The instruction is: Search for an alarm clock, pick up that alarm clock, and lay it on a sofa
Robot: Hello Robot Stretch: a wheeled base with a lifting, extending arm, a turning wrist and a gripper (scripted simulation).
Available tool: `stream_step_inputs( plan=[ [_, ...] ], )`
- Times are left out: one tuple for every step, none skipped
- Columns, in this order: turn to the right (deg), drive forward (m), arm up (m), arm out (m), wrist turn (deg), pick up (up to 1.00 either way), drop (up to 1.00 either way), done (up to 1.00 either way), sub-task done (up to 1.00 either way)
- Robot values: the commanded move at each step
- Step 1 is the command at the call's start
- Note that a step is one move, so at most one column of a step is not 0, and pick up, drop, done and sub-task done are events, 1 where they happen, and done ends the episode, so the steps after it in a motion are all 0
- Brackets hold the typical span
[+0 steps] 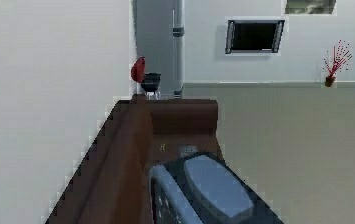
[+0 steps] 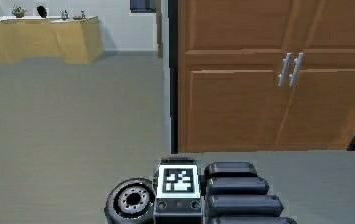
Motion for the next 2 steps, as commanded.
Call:
stream_step_inputs(
  plan=[
    [-30.0,0.00,0.00,0.00,0.0,0.00,0.00,0.00,0.00],
    [45.0,0.00,0.00,0.00,0.0,0.00,0.00,0.00,0.00]
  ],
)
